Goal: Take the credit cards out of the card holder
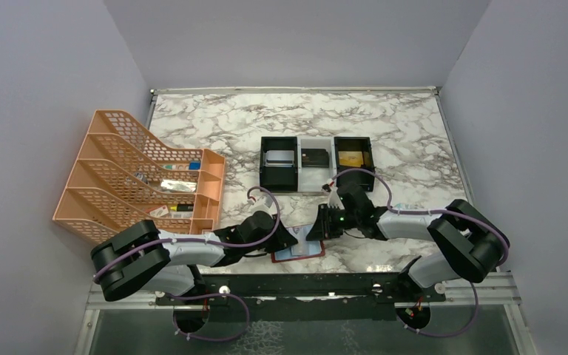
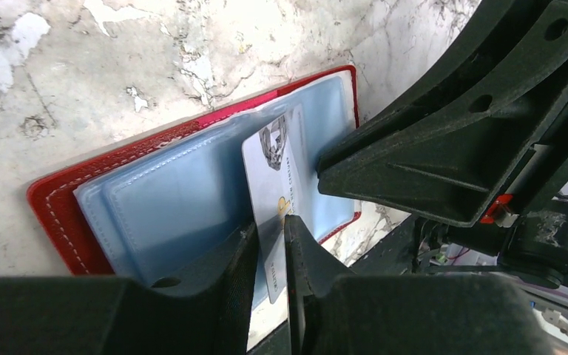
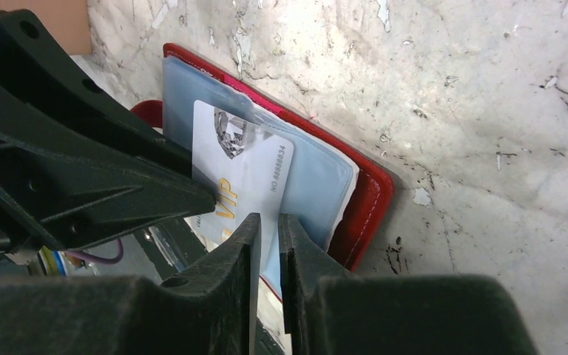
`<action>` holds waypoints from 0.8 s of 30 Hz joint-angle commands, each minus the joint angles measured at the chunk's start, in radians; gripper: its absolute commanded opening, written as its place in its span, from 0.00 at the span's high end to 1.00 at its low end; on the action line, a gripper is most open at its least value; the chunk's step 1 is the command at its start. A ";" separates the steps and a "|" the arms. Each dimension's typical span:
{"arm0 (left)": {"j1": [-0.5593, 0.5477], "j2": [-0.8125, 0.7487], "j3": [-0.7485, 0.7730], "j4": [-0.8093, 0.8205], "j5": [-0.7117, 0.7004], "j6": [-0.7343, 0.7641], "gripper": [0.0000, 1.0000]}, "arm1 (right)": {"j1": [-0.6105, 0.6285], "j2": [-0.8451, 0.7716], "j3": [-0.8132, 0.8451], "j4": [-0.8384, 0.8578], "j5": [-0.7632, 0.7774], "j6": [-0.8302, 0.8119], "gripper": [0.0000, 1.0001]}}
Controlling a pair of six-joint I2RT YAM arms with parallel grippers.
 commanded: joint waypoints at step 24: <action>0.007 -0.528 0.042 -0.468 -0.103 0.203 1.00 | 0.001 -0.400 -0.003 -0.111 0.288 -0.050 0.39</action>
